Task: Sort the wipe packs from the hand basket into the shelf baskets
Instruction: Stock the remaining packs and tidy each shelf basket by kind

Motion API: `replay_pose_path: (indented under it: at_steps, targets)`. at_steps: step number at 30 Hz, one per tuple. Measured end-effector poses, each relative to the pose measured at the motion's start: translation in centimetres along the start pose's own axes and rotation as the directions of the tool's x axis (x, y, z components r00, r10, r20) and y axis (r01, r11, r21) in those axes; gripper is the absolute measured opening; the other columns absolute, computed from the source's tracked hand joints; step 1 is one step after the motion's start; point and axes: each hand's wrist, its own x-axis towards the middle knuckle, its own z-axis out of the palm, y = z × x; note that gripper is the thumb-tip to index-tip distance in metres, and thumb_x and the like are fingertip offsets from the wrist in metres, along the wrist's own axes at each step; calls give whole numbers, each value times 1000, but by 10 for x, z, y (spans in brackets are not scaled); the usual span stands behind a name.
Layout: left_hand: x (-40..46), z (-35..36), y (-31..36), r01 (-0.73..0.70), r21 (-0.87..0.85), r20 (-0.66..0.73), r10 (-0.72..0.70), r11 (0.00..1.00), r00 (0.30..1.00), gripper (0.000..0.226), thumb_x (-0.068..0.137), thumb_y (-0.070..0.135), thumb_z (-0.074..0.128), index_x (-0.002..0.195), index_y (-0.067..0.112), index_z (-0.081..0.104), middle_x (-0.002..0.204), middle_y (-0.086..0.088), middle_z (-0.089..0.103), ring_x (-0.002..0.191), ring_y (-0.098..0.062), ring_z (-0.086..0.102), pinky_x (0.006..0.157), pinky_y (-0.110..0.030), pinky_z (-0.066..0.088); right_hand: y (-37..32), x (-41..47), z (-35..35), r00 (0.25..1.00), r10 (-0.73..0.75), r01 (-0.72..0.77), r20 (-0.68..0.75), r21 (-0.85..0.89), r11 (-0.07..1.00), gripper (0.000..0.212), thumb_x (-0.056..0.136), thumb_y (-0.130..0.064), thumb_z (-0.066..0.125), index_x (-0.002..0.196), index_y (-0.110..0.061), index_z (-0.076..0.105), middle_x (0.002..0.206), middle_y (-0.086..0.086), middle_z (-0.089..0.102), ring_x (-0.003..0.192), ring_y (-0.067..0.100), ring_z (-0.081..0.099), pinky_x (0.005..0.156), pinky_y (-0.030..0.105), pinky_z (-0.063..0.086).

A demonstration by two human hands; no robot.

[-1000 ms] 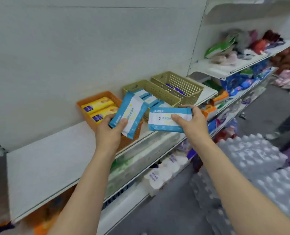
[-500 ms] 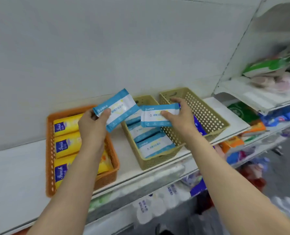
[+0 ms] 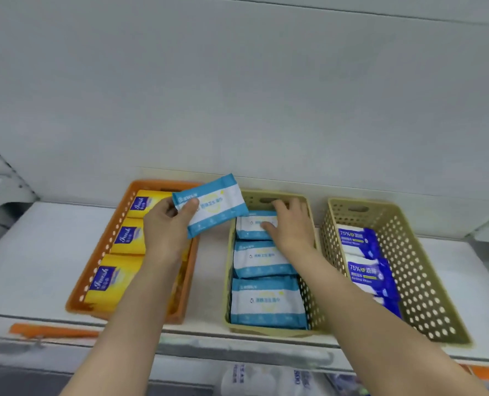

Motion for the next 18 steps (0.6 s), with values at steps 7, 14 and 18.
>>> replay_pose_path:
  at_steps: [7, 14, 18]
  targets:
    - [0, 3, -2, 41, 1, 221, -40, 999, 975, 6, 86, 15, 72, 92, 15, 72, 86, 1, 77, 77, -9, 72, 59, -18, 54, -8, 15, -31, 998, 3, 22, -67, 376, 926, 32, 96, -41, 57, 119, -21, 67, 120, -2, 66, 116, 17, 55, 96, 29, 43]
    - [-8, 13, -4, 49, 18, 352, -52, 999, 934, 20, 86, 14, 72, 105, 9, 70, 97, -8, 76, 89, -21, 73, 74, -30, 58, -33, 0, -81, 903, -306, 49, 301, 637, 770, 21, 81, -32, 78, 101, -28, 73, 97, -9, 74, 93, 10, 69, 86, 34, 56]
    - [-19, 20, -20, -85, 253, 251, 20, 964, 968, 32, 89, 21, 69, 121, 19, 62, 115, 6, 66, 104, -9, 63, 84, -24, 50, -4, -7, -81, 967, -86, -87, 240, 630, 772, 17, 84, -23, 77, 100, -21, 72, 100, -2, 72, 97, 18, 68, 89, 39, 55]
